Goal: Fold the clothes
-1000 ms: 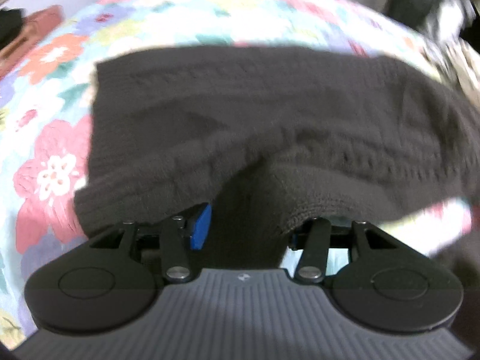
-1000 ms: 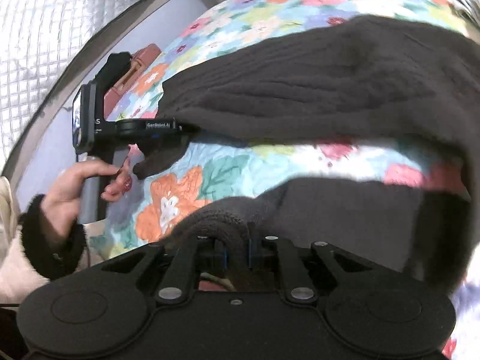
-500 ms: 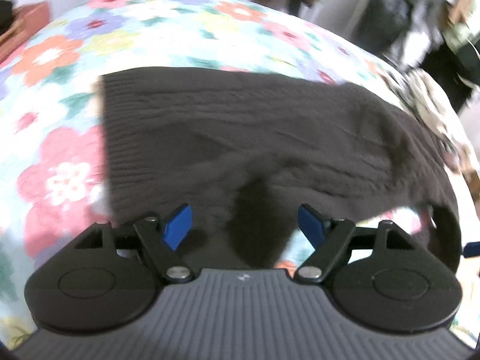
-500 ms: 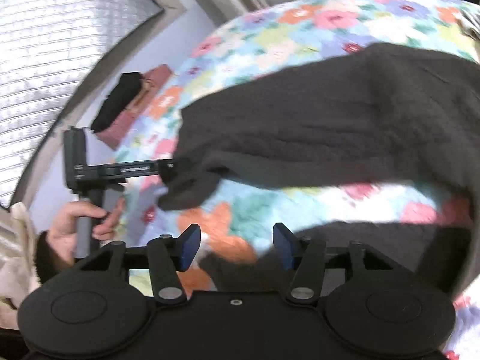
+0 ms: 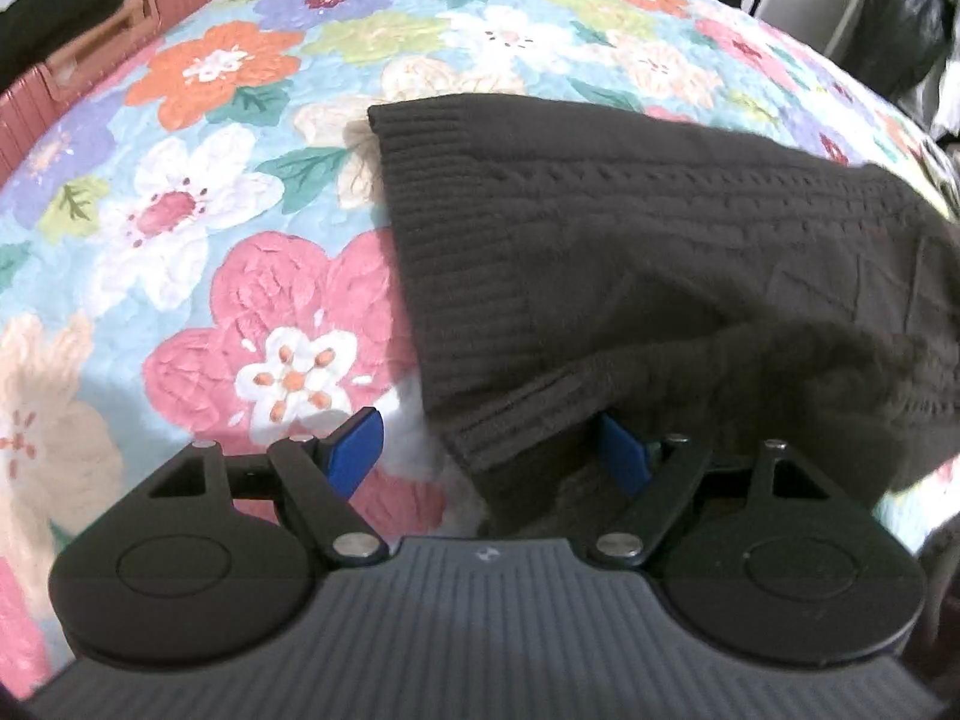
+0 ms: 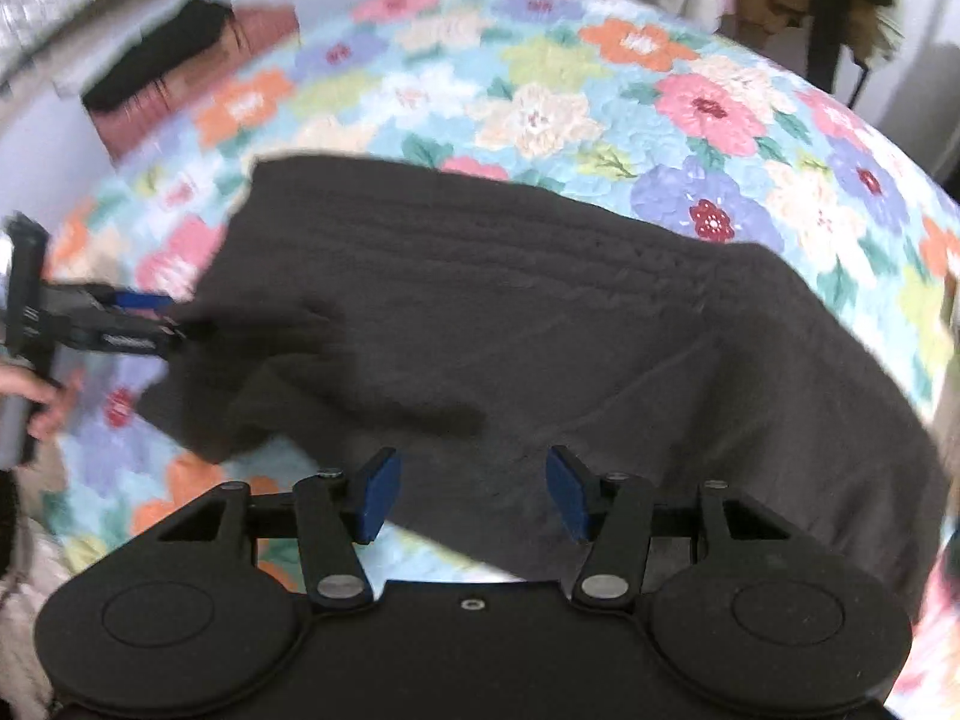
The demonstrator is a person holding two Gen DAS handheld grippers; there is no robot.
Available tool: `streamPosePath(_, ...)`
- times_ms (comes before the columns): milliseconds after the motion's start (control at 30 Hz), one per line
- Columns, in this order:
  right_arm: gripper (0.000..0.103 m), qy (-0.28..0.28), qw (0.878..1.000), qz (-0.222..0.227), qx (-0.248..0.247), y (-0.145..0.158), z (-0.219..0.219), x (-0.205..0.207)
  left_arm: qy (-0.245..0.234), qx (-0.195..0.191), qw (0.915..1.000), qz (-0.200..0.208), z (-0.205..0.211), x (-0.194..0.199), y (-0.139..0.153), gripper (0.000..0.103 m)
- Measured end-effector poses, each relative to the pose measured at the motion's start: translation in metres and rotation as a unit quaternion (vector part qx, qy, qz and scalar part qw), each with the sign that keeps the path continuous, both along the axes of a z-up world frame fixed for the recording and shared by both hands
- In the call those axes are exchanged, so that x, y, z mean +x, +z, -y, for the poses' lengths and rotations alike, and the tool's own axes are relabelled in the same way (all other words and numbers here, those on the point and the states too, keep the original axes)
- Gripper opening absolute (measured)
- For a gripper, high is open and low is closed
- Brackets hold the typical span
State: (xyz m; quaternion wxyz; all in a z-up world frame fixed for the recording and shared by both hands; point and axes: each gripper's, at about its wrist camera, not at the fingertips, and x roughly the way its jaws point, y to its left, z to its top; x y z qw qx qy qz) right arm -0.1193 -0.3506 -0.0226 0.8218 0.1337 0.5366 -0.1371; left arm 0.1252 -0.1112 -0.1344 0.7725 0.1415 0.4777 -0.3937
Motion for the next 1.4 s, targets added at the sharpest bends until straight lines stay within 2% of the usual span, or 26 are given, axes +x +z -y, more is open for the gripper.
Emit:
streamPosePath(67, 0.059, 0.015, 0.999, -0.033, -0.007, -0.002, 0.014, 0.025, 0.008, -0.008, 0.9999, -0.01, 0.0, 0.005, -0.006, 0.085)
streamPosePath(133, 0.059, 0.043, 0.997, -0.057, -0.019, -0.005, 0.02, 0.054, 0.034, -0.027, 0.9989, -0.018, -0.003, 0.013, -0.01, 0.085)
streamPosePath(200, 0.06, 0.091, 0.992, -0.067, -0.052, -0.011, 0.018, 0.079, 0.088, -0.079, 0.9922, -0.038, -0.013, 0.024, -0.011, 0.081)
streamPosePath(267, 0.065, 0.142, 0.983, -0.067, -0.091, -0.018, 0.014, 0.099, 0.112, -0.119, 0.9838, -0.075, -0.022, 0.034, -0.013, 0.071)
streamPosePath(367, 0.065, 0.21, 0.968, -0.064, -0.122, -0.03, 0.007, 0.129, 0.101, -0.112, 0.9844, -0.09, -0.023, 0.036, -0.021, 0.071)
streamPosePath(433, 0.066, 0.237, 0.963, -0.058, -0.116, -0.037, 0.007, 0.15, 0.094, -0.104, 0.9862, -0.088, -0.024, 0.031, -0.021, 0.073)
streamPosePath(500, 0.067, 0.258, 0.959, -0.047, -0.107, -0.044, 0.008, 0.172, 0.102, -0.099, 0.9844, -0.104, -0.028, 0.026, -0.021, 0.083)
streamPosePath(533, 0.067, 0.262, 0.959, -0.035, -0.103, -0.048, 0.011, 0.181, 0.116, -0.096, 0.981, -0.123, -0.031, 0.023, -0.024, 0.093)
streamPosePath(600, 0.067, 0.259, 0.961, -0.002, -0.097, -0.056, 0.018, 0.197, 0.13, -0.095, 0.9773, -0.138, -0.035, 0.016, -0.029, 0.098)
streamPosePath(667, 0.067, 0.237, 0.967, 0.036, -0.085, -0.063, 0.029, 0.209, 0.113, -0.083, 0.9831, -0.118, -0.029, 0.008, -0.031, 0.103)
streamPosePath(700, 0.067, 0.228, 0.97, 0.04, -0.067, -0.069, 0.035, 0.216, 0.107, -0.077, 0.9852, -0.11, -0.026, 0.004, -0.032, 0.103)
streamPosePath(767, 0.067, 0.23, 0.972, 0.032, -0.042, -0.083, 0.041, 0.23, 0.114, -0.074, 0.9851, -0.105, -0.022, 0.001, -0.032, 0.103)
streamPosePath(867, 0.067, 0.247, 0.968, 0.012, -0.033, -0.102, 0.04, 0.251, 0.123, -0.084, 0.9824, -0.112, -0.023, 0.004, -0.034, 0.103)
streamPosePath(933, 0.083, 0.243, 0.97, -0.002, -0.016, -0.115, 0.043, 0.261, 0.123, -0.097, 0.9808, -0.116, -0.025, 0.006, -0.035, 0.103)
streamPosePath(1000, 0.089, 0.233, 0.972, -0.013, 0.005, -0.128, 0.047, 0.269, 0.108, -0.117, 0.9801, -0.118, -0.027, 0.005, -0.035, 0.102)
streamPosePath(1033, 0.092, 0.226, 0.974, -0.012, 0.011, -0.133, 0.046, 0.269, 0.109, -0.125, 0.9793, -0.116, -0.029, 0.006, -0.035, 0.09)
streamPosePath(1067, 0.092, 0.226, 0.974, -0.008, 0.008, -0.135, 0.043, 0.268, 0.125, -0.129, 0.9777, -0.109, -0.03, 0.006, -0.036, 0.065)
streamPosePath(1100, 0.091, 0.234, 0.972, -0.003, -0.002, -0.136, 0.039, 0.267, 0.147, -0.125, 0.9766, -0.095, -0.032, 0.006, -0.036, 0.053)
streamPosePath(1133, 0.083, 0.244, 0.97, 0.003, -0.012, -0.135, 0.034, 0.266, 0.157, -0.112, 0.9783, -0.076, -0.031, 0.005, -0.036, 0.034)
streamPosePath(1167, 0.078, 0.257, 0.966, 0.011, -0.02, -0.133, 0.03, 0.264, 0.159, -0.102, 0.9803, -0.059, -0.029, 0.004, -0.035, 0.022)
streamPosePath(1200, 0.064, 0.271, 0.962, 0.019, -0.028, -0.13, 0.026, 0.261, 0.158, -0.099, 0.9812, -0.048, -0.028, 0.002, -0.034, 0.019)
streamPosePath(1233, 0.038, 0.29, 0.956, 0.029, -0.04, -0.127, 0.021, 0.258, 0.157, -0.097, 0.9821, -0.038, -0.026, 0.001, -0.033, 0.012)
streamPosePath(1267, 0.024, 0.303, 0.951, 0.038, -0.051, -0.125, 0.016, 0.254, 0.155, -0.096, 0.9828, -0.029, -0.024, 0.0, -0.032, 0.008)
streamPosePath(1333, 0.009, 0.296, 0.95, 0.056, -0.081, -0.121, 0.007, 0.246, 0.152, -0.091, 0.9841, -0.01, -0.02, -0.001, -0.028, 0.007)
streamPosePath(1400, 0.008, 0.278, 0.951, 0.08, -0.11, -0.115, 0.002, 0.238, 0.158, -0.091, 0.9832, 0.011, -0.018, 0.002, -0.021, 0.007)
